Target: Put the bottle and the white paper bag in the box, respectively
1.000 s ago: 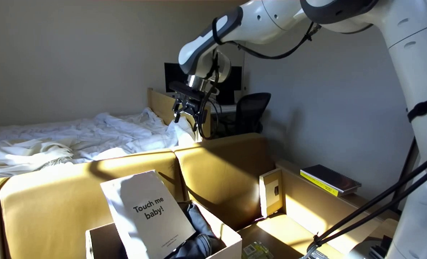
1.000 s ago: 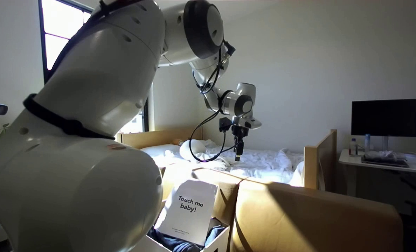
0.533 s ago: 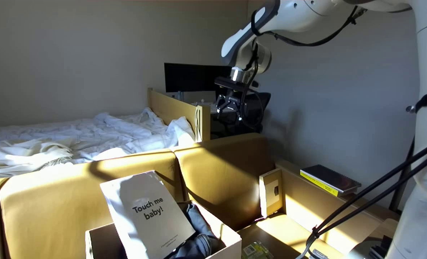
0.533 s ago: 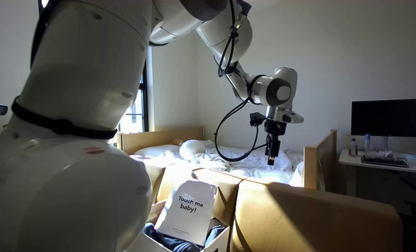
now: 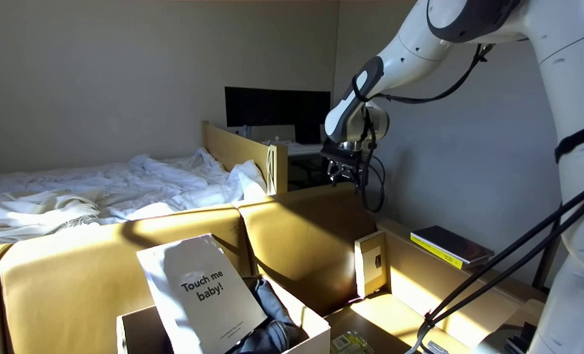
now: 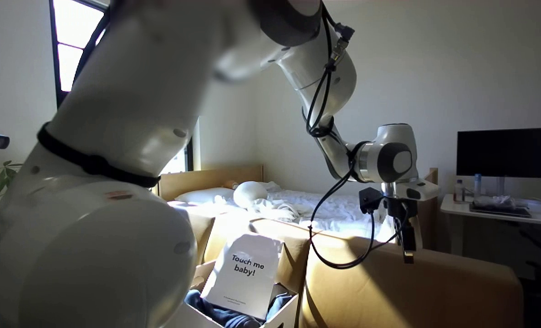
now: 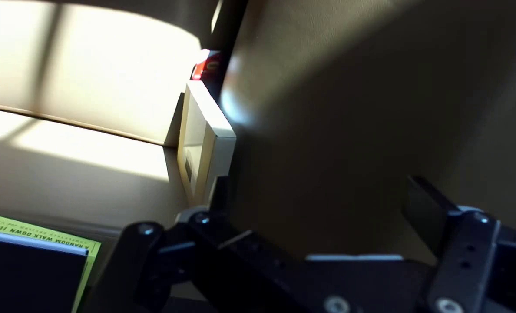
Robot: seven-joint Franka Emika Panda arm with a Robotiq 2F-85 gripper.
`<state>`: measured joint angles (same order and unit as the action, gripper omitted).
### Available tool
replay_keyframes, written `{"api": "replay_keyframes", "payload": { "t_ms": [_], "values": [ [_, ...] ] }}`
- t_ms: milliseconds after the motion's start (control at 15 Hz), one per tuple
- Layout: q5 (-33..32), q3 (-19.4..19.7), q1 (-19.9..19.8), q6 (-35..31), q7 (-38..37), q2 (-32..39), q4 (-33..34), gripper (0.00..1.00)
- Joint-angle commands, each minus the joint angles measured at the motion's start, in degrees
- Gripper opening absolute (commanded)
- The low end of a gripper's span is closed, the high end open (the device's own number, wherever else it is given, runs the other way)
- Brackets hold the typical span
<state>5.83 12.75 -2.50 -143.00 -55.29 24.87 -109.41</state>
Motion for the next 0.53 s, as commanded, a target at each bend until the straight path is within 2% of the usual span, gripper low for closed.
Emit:
{"api": "replay_keyframes", "payload": {
  "t_ms": [0, 200, 467],
  "values": [
    [-2.3, 0.8, 0.9, -2.7, -2.8, 1.1, 0.2, 1.00],
    [-4.5, 2.1, 3.3, -5.8, -6.9, 2.5, 0.1, 1.00],
    [-4.6, 2.5, 3.5, -5.8, -7.0, 2.5, 0.1, 1.00]
  ]
}}
